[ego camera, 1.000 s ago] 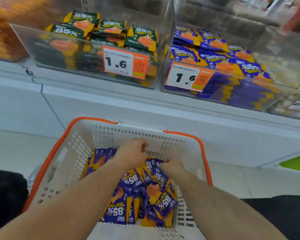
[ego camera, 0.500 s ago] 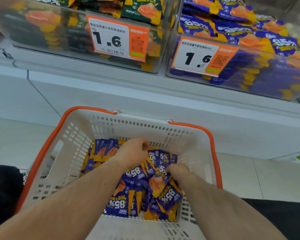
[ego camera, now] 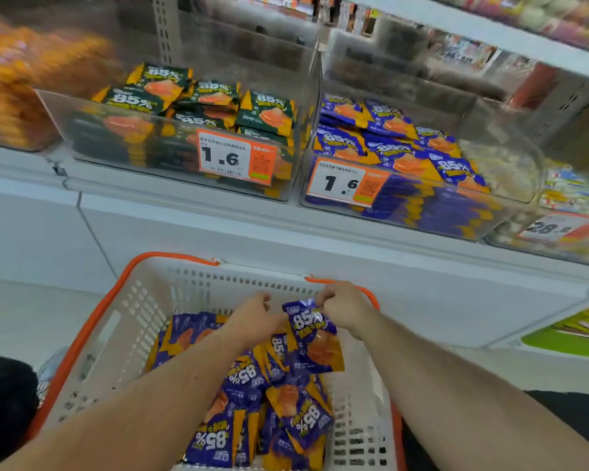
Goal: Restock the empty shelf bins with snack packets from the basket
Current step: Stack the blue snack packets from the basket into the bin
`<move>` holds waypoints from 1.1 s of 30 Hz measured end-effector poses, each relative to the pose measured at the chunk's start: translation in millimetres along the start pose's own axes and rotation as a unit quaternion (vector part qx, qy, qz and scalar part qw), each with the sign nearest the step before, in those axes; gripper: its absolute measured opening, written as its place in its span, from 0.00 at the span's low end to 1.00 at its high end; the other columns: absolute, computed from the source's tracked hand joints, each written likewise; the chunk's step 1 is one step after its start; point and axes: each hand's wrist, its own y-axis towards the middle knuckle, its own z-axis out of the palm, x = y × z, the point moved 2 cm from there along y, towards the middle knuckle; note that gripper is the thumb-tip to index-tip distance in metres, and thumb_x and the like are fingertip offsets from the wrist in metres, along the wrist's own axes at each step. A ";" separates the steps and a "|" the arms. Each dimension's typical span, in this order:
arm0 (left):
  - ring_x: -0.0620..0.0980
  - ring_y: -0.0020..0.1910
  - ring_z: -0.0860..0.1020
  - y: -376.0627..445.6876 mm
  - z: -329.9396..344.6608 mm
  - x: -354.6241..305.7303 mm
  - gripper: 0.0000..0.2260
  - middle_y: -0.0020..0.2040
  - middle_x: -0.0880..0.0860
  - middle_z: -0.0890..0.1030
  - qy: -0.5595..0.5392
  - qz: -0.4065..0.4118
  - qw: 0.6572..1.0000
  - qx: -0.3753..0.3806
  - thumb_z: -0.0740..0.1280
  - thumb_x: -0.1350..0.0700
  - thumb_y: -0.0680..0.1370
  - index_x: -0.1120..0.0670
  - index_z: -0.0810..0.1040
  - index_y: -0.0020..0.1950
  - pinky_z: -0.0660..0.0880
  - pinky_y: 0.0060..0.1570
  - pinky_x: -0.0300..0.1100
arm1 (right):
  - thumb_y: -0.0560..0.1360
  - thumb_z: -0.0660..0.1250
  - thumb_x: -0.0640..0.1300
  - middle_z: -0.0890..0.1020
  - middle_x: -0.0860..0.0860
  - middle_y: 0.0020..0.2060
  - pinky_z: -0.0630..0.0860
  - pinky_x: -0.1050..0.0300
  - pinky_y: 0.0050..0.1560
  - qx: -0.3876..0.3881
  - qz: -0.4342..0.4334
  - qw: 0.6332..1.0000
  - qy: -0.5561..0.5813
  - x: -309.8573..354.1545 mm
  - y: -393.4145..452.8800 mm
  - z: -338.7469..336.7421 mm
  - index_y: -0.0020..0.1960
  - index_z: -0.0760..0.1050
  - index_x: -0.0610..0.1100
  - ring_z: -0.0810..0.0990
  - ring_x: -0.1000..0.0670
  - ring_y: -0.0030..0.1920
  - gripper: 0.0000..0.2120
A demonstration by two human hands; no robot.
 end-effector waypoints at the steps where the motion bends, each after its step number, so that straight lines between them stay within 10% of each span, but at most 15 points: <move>1: 0.51 0.54 0.79 -2.7 -1.5 -6.9 0.28 0.66 0.53 0.71 -0.036 0.008 0.999 -0.002 0.67 0.49 0.79 0.55 0.61 0.75 0.75 0.46 0.38 | 0.72 0.60 0.25 0.78 0.50 0.37 0.69 0.62 0.33 -0.007 -0.014 1.000 0.011 10.6 -2.2 -9.1 0.35 0.76 0.44 0.74 0.52 0.36 0.17; 10: 0.54 0.43 0.82 -31.9 -22.8 -75.2 0.06 0.48 0.58 0.81 -0.288 0.121 0.944 -0.110 0.69 0.65 0.77 0.57 0.75 0.51 0.80 0.40 0.50 | 0.71 0.67 0.27 0.76 0.50 0.35 0.70 0.64 0.32 -0.131 -0.150 0.973 0.119 78.4 -47.4 -81.4 0.37 0.74 0.48 0.72 0.52 0.33 0.16; 21: 0.52 0.37 0.83 -59.9 -49.5 -172.4 0.07 0.42 0.58 0.83 -0.358 0.275 0.877 -0.167 0.67 0.67 0.77 0.56 0.74 0.48 0.80 0.34 0.44 | 0.54 0.72 0.69 0.69 0.58 0.48 0.75 0.57 0.45 -0.318 -0.221 0.919 -0.076 90.7 -115.4 -101.3 0.48 0.66 0.55 0.74 0.58 0.46 0.31; 28: 0.49 0.42 0.84 -48.8 -52.6 -220.9 0.07 0.46 0.53 0.84 -0.283 0.295 0.894 -0.181 0.71 0.60 0.76 0.52 0.75 0.49 0.81 0.38 0.48 | 0.57 0.73 0.62 0.68 0.58 0.47 0.75 0.54 0.45 -0.429 -0.240 0.868 -0.069 93.0 -100.6 -133.4 0.48 0.65 0.55 0.74 0.53 0.49 0.26; 33: 0.47 0.50 0.78 -35.8 -65.4 -249.9 0.08 0.50 0.45 0.81 -0.028 0.387 0.872 -0.299 0.69 0.57 0.76 0.50 0.78 0.54 0.75 0.52 0.45 | 0.59 0.72 0.60 0.71 0.57 0.51 0.75 0.53 0.49 -0.456 -0.186 0.870 -0.033 96.4 -79.3 -183.1 0.52 0.69 0.54 0.74 0.52 0.54 0.25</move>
